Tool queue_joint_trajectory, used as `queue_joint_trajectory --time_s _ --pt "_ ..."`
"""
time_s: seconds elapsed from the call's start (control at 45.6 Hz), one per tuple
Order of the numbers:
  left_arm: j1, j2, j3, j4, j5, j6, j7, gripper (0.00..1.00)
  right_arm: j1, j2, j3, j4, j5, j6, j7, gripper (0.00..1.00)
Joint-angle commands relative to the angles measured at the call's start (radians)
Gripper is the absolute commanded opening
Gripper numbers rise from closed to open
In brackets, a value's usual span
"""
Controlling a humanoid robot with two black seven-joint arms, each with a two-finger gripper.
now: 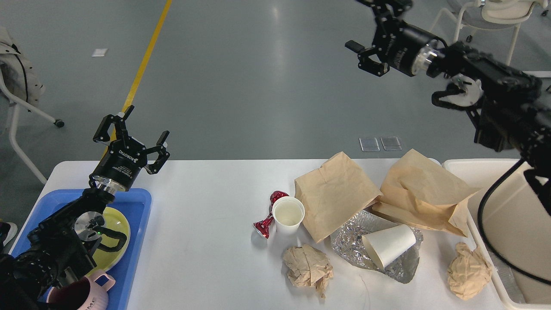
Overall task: Tidy desktop
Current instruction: 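Raise the right gripper up from beside the white bin, then lower the right gripper onto the brown paper bag and grasp it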
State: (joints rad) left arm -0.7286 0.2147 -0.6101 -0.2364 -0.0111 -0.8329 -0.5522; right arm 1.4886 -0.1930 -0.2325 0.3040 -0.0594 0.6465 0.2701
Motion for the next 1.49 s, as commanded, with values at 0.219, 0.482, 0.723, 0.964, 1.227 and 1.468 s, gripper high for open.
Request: queue_joint_trajectory --time_s 0.219,0.482,0.723,0.964,1.227,1.468 --pt "0.001 0.000 0.000 0.000 0.000 0.000 0.000 1.00 0.738 0.104 -0.944 0.631 -0.059 0.313 0.087 1.00" --pt "0.000 -0.001 0.000 0.000 -0.001 0.000 0.000 1.00 1.016 0.099 -1.105 1.197 -0.137 0.313 0.081 1.00" --pt "0.000 0.000 0.000 0.000 -0.001 0.000 0.000 1.00 1.021 0.017 -1.097 1.254 0.010 0.269 0.080 1.00" --pt "0.001 -0.001 0.000 0.000 -0.001 0.000 0.000 1.00 0.843 0.038 -1.136 1.258 0.262 0.095 -0.020 1.00" --pt "0.001 -0.001 0.000 0.000 -0.001 0.000 0.000 1.00 0.509 0.112 -1.130 1.230 0.512 -0.304 -0.203 1.00" --pt "0.001 -0.001 0.000 0.000 -0.001 0.000 0.000 1.00 0.303 0.141 -0.964 1.182 0.664 -0.547 -0.250 1.00"
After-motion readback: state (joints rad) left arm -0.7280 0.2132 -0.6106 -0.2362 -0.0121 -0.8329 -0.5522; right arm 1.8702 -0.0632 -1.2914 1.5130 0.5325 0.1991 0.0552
